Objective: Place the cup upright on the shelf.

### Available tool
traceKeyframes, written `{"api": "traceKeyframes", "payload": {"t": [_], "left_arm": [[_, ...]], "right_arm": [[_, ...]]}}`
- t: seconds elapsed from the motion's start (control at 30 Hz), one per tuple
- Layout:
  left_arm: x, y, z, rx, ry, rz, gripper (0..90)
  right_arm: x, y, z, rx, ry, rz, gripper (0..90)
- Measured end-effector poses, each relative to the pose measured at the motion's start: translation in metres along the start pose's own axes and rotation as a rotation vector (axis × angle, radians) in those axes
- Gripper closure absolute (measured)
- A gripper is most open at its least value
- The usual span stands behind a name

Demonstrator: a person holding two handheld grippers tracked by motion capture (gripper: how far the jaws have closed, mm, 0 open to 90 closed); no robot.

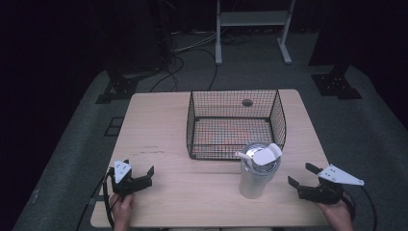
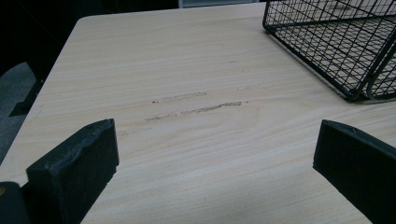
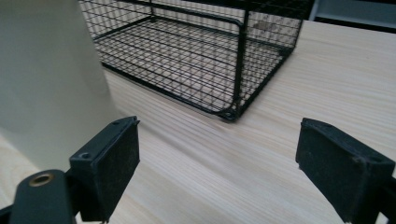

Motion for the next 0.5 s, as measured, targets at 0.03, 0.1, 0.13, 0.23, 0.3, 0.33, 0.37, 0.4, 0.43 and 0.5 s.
{"api": "traceKeyframes", "payload": {"t": [0.03,0.1,0.13,0.23,0.3,0.33,0.37,0.4,0.43,0.5], "left_arm": [[0.000,0.000,0.000,0.000,0.000,0.000,0.0],[0.000,0.000,0.000,-0.002,0.002,0.000,0.0],[0.000,0.000,0.000,-0.002,0.002,0.003,0.0],[0.000,0.000,0.000,-0.002,0.003,0.002,0.0],[0.000,0.000,0.000,-0.004,0.003,0.003,0.0],[0.000,0.000,0.000,-0.004,0.001,0.004,0.0],[0.000,0.000,0.000,-0.004,0.000,0.006,0.0],[0.000,0.000,0.000,-0.004,0.001,0.006,0.0],[0.000,0.000,0.000,-0.005,0.002,0.006,0.0],[0.000,0.000,0.000,-0.003,0.001,0.005,0.0]], "right_arm": [[-0.001,0.001,0.000,-0.005,0.004,-0.008,12.9],[-0.002,0.003,0.000,-0.016,0.008,-0.014,12.8],[-0.004,0.007,-0.001,-0.038,0.009,-0.025,12.8],[-0.007,0.011,-0.004,-0.066,0.010,-0.040,12.8],[-0.012,0.016,-0.007,-0.090,0.012,-0.061,12.7],[-0.013,0.018,-0.008,-0.098,0.013,-0.066,12.7],[-0.013,0.018,-0.008,-0.098,0.013,-0.066,12.7],[-0.015,0.019,-0.009,-0.104,0.013,-0.073,12.7],[-0.018,0.024,-0.010,-0.132,0.011,-0.077,12.5],[-0.020,0.026,-0.011,-0.141,0.010,-0.079,12.4]]}}
Point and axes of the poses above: each handheld gripper's, and its own axes: z roughly forward along the jaws, x roughly out of its underside, y roughly to its left, the point moved 7 cm from there along z, roughly forward along the jaws, and after that the axes turned 1 degree about z, right-handed, at the moved point
